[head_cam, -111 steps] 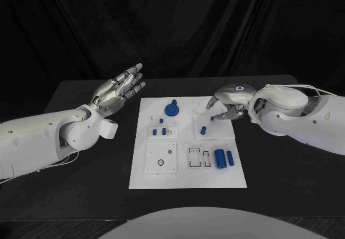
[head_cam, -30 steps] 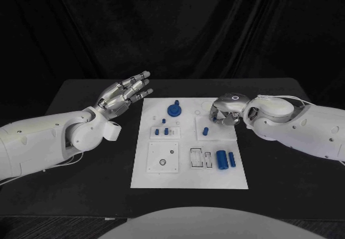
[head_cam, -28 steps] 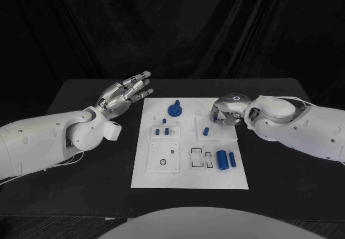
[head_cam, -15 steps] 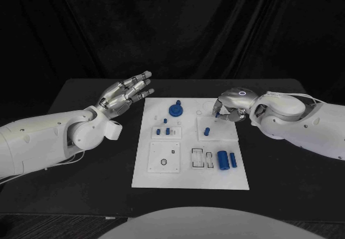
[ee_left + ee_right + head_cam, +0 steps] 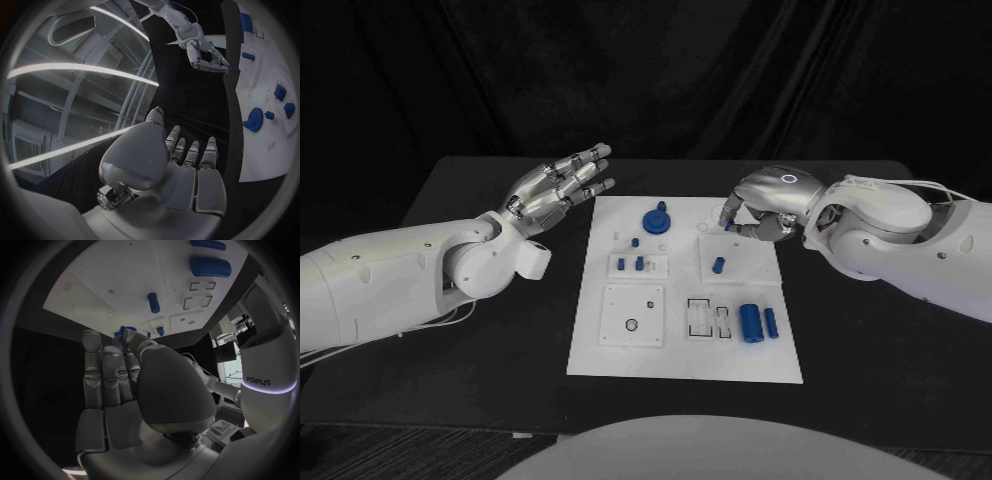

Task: Assemble the parts on the task board

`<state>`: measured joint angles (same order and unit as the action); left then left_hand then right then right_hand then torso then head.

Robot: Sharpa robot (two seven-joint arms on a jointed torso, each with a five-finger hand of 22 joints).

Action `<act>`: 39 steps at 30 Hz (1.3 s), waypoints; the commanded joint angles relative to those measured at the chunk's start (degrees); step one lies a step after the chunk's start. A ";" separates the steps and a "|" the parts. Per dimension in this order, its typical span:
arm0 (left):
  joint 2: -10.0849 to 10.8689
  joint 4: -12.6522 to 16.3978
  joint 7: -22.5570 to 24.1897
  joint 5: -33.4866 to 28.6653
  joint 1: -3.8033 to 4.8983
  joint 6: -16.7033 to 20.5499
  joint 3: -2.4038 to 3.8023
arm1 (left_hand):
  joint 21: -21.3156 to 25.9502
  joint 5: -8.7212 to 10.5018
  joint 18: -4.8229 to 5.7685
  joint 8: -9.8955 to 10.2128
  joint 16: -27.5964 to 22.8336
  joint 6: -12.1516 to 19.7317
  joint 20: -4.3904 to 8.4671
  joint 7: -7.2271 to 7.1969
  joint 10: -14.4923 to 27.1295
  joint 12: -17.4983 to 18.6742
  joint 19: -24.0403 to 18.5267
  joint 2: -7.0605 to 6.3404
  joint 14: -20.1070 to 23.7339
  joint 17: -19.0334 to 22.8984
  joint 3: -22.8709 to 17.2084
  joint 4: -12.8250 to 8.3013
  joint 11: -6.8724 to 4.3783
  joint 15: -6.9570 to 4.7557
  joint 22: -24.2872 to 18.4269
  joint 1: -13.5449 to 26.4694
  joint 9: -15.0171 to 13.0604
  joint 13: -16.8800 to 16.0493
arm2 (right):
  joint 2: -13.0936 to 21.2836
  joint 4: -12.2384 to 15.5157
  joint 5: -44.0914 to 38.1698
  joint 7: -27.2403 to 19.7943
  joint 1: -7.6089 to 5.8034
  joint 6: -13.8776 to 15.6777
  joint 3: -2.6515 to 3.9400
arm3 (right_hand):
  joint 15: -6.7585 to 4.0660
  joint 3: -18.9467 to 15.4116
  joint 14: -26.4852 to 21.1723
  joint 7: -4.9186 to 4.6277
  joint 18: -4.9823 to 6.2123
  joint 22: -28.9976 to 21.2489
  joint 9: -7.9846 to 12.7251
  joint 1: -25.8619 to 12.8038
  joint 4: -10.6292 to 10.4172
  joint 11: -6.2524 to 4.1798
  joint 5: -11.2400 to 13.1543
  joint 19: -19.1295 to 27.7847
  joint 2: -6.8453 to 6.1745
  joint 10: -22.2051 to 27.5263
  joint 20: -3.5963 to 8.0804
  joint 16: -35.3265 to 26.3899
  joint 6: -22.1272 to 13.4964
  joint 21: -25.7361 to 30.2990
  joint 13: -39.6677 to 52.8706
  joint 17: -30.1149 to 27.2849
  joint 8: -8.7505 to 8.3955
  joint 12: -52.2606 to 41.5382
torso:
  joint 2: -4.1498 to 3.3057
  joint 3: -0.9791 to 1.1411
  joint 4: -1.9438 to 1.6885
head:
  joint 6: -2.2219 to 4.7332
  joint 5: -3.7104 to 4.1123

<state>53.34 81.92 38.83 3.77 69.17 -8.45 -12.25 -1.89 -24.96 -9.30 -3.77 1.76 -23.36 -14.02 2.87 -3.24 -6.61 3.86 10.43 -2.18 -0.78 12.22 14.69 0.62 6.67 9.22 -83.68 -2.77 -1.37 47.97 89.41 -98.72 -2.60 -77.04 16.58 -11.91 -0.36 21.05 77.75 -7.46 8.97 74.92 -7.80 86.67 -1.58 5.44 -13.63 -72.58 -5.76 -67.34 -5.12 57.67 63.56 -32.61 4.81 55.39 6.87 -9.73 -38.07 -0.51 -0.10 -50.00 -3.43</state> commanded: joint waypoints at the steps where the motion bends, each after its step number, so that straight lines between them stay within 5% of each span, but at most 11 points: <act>1: -0.09 0.02 2.90 -0.23 -0.15 -0.77 0.04 | -0.32 -0.18 -1.10 -0.19 0.18 -0.49 -0.25 0.10 0.04 -0.38 0.30 0.01 -0.05 -0.07 -0.02 -0.48 0.40 0.42 0.05 -0.74 -0.07 -0.08 | -0.01 1.90 -0.22 1.31 -0.15 -0.38 0.04 | -0.50 0.43 0.07 0.08 -0.03 3.35 0.06 -0.10 -0.14 -1.78 0.21 -0.39 -0.46 -2.28 0.15 -0.25 0.29 -0.18 -0.06 -0.15 -0.25 0.10 | -0.04 0.03 0.01 | 0.00 -0.28; 16: -0.25 -0.06 2.40 -0.23 -0.60 -1.17 0.04 | -0.36 -0.41 -1.08 -0.31 0.41 -0.70 -0.47 0.36 0.04 -0.46 0.46 0.39 -0.28 -0.13 -0.20 -0.70 0.68 0.79 0.10 -1.05 -0.09 -0.09 | -2.96 6.35 -0.22 1.20 0.98 -3.68 0.03 | -0.60 0.83 0.04 0.24 0.02 3.22 0.26 -0.89 -0.63 -1.92 0.44 -0.45 -0.60 -2.73 0.21 -1.34 0.68 0.05 -0.24 -1.35 -0.42 0.60 | -0.08 0.12 -0.03 | 0.00 -2.45; 39: -0.85 -0.06 2.02 -0.23 -0.92 -1.32 0.04 | -0.41 -0.49 -1.08 -0.50 0.61 -1.25 -0.62 0.54 -0.02 -0.58 0.60 0.63 -0.49 -0.19 -0.30 -0.82 0.87 1.03 0.18 -1.24 -0.16 -0.11 | -10.67 2.90 -0.22 1.12 4.42 -8.15 0.03 | -0.74 1.23 0.07 0.26 0.18 2.97 0.54 -0.84 -0.43 -2.05 0.07 -0.20 -0.86 -3.34 0.34 -1.95 0.60 1.10 -0.27 -1.91 -0.79 0.86 | -0.08 0.08 -0.01 | 0.00 -3.95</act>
<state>52.60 81.78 38.84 3.75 68.37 -8.93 -12.26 -2.10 -25.16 -9.29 -3.99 1.98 -24.17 -14.43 3.28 -3.24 -6.85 4.26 11.18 -2.79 -0.88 12.06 14.21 1.01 7.28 9.33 -84.44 -2.86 -1.40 37.41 92.36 -98.73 -2.46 -72.81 9.68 -11.91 -0.73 21.91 77.81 -7.06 8.96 74.90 -7.31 85.92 -2.13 4.98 -13.20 -72.80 -6.51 -68.72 -4.91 56.11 63.96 -31.71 4.51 53.54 6.37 -8.92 -38.09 -0.41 -0.12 -50.00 -7.29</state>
